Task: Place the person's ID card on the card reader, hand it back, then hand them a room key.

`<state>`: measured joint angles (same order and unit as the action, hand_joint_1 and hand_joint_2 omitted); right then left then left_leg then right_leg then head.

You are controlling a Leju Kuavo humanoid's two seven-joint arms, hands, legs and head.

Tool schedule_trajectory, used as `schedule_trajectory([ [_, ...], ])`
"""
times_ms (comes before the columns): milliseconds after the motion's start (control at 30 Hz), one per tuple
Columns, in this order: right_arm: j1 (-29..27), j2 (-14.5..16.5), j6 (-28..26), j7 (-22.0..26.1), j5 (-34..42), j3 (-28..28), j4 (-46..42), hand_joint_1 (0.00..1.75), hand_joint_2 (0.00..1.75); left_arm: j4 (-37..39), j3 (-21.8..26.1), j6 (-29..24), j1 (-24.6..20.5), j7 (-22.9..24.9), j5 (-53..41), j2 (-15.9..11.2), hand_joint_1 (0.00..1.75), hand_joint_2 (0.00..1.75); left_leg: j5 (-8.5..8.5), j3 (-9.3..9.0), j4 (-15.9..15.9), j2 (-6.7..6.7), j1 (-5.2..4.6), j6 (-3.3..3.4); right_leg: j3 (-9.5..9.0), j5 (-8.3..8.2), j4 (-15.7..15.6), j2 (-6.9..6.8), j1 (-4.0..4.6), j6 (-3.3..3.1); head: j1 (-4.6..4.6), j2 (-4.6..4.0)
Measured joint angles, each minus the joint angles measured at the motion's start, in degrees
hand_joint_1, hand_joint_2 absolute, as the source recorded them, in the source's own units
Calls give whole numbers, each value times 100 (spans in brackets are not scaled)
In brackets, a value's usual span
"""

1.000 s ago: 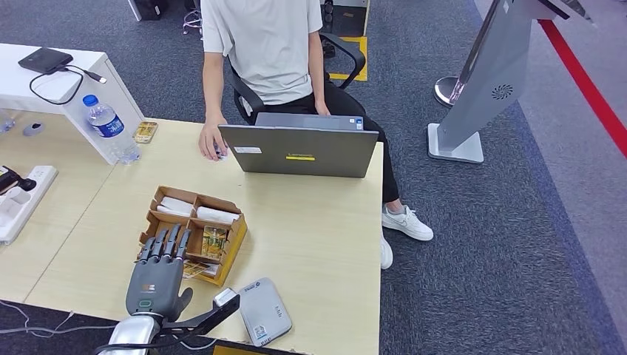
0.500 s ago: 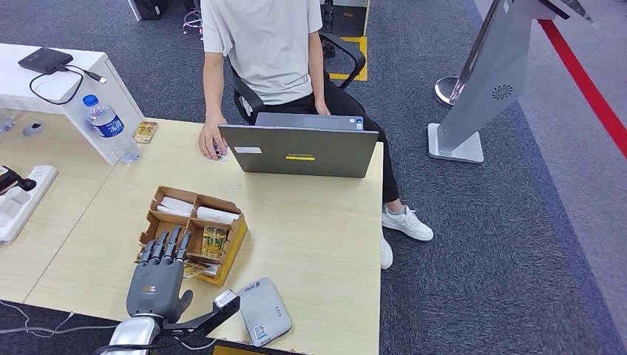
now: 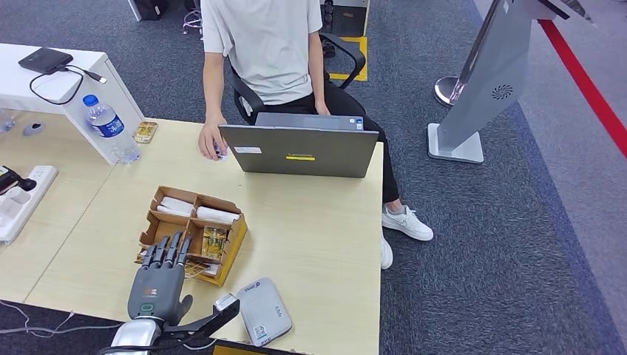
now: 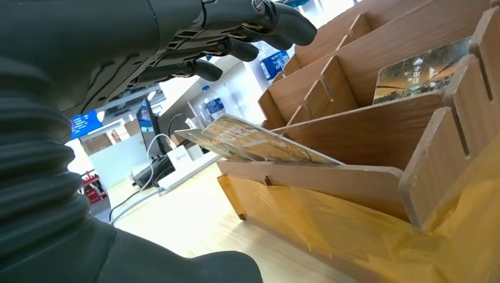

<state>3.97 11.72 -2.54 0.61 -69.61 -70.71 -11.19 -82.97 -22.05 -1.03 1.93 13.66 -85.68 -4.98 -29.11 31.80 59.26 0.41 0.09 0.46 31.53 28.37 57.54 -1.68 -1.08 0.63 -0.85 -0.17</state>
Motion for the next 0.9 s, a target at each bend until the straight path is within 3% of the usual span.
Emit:
schedule_trajectory([
  [133, 0, 0, 0, 0, -7, 2, -1, 0, 175, 15, 33, 24, 1, -1, 2, 10, 175, 175, 0, 0, 0, 0, 0, 0, 0, 0, 0, 0, 0, 0, 0, 0],
  [900, 1, 0, -2, 2, -38, 9, -3, 0, 175, 46, 74, 42, -2, -98, 11, 22, 175, 175, 0, -2, 0, -2, 0, 0, -3, 0, 0, -2, 0, 0, 0, 0],
])
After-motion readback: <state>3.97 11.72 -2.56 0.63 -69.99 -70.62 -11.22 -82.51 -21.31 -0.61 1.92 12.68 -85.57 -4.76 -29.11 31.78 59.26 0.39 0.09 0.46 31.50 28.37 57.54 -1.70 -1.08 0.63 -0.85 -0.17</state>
